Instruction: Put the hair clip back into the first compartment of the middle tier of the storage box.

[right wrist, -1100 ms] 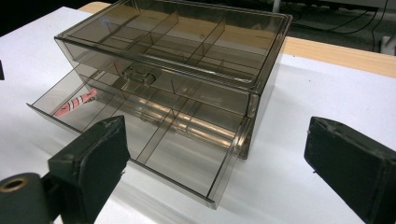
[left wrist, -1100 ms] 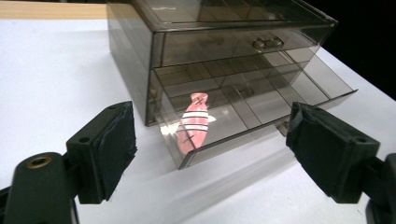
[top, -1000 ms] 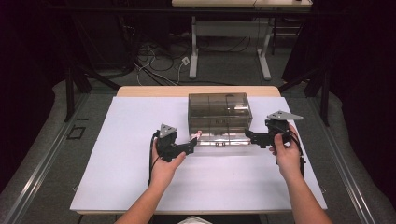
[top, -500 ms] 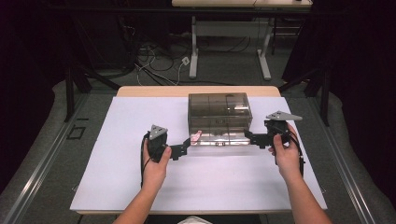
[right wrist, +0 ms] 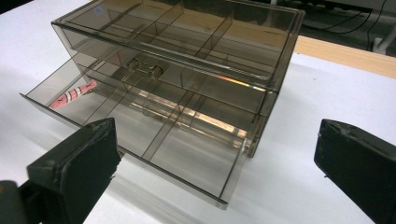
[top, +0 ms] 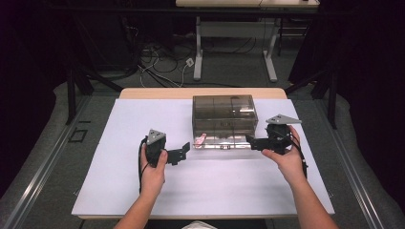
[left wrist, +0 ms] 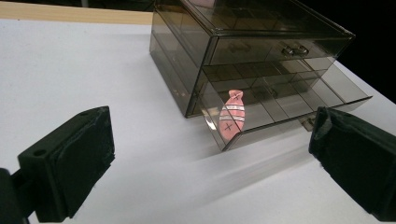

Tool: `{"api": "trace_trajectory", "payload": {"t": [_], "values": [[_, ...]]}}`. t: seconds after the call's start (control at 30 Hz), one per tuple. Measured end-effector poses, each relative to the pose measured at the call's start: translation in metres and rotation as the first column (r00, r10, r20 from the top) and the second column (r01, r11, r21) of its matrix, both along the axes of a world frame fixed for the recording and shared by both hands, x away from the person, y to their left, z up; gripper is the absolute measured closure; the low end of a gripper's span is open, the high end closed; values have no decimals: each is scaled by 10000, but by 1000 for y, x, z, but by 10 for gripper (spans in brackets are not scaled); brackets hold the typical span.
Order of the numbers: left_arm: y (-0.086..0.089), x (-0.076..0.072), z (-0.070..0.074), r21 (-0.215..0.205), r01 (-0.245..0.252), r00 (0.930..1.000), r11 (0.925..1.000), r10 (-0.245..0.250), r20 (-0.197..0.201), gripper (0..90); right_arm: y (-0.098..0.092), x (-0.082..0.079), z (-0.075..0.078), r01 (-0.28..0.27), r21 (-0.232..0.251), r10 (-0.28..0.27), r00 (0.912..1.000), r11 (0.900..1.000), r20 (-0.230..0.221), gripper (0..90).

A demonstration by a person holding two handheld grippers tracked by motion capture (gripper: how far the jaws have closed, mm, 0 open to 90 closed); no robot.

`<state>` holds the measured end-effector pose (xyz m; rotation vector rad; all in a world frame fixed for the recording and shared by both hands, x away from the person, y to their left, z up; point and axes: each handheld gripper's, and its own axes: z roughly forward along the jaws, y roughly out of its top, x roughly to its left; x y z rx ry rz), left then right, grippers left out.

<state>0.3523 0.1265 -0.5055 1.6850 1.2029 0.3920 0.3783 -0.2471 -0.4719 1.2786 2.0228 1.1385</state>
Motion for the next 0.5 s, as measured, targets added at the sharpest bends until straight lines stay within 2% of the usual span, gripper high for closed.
{"api": "trace_trajectory", "payload": {"t": [0.2,0.3,0.4,0.5], "values": [[7,0,-3,1,-38,10000,10000,38,-58,4,6,-1,-2,-91,-289,94,9999,9995,94,0],[12,1,-3,57,-85,9999,9999,85,-66,4,8,-2,-2,-89,-122,90,9999,9999,50,0],[16,1,-2,-67,-173,9998,9998,173,-89,5,10,-3,-3,-205,-148,205,9998,9997,15,5],[19,2,-2,-127,-202,9998,9997,201,-88,6,14,-4,-5,-367,-130,367,9993,9992,-3,42]]}}
